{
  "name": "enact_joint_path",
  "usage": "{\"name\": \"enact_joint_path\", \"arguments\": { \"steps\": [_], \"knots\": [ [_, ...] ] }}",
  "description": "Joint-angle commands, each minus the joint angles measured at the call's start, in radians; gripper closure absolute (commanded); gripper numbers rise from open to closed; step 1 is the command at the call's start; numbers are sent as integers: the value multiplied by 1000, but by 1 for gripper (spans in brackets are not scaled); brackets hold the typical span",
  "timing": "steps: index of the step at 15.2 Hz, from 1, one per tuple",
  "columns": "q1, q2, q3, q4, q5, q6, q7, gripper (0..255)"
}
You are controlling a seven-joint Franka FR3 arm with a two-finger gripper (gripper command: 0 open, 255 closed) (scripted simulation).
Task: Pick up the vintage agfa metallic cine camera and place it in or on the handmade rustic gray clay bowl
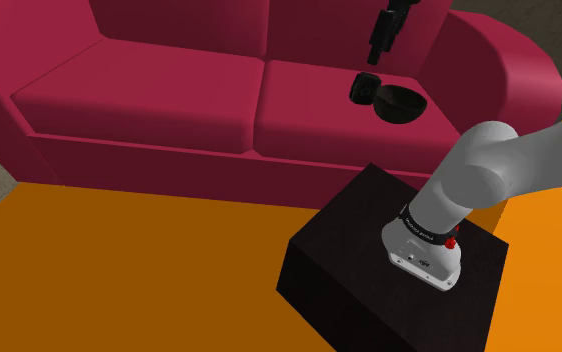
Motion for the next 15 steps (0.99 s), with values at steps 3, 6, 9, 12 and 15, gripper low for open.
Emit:
{"name": "enact_joint_path", "arguments": {
  "steps": [3, 6, 9, 12, 15],
  "knots": [
    [-9, 27, -43, -10, -30, 35, -51, 0],
    [-22, 79, -109, -15, -73, 91, -126, 0],
    [-33, 143, -173, -8, -109, 148, -200, 0],
    [-40, 219, -236, 11, -137, 206, -274, 0],
    [-43, 305, -299, 42, -155, 263, -348, 0]
  ]
}}
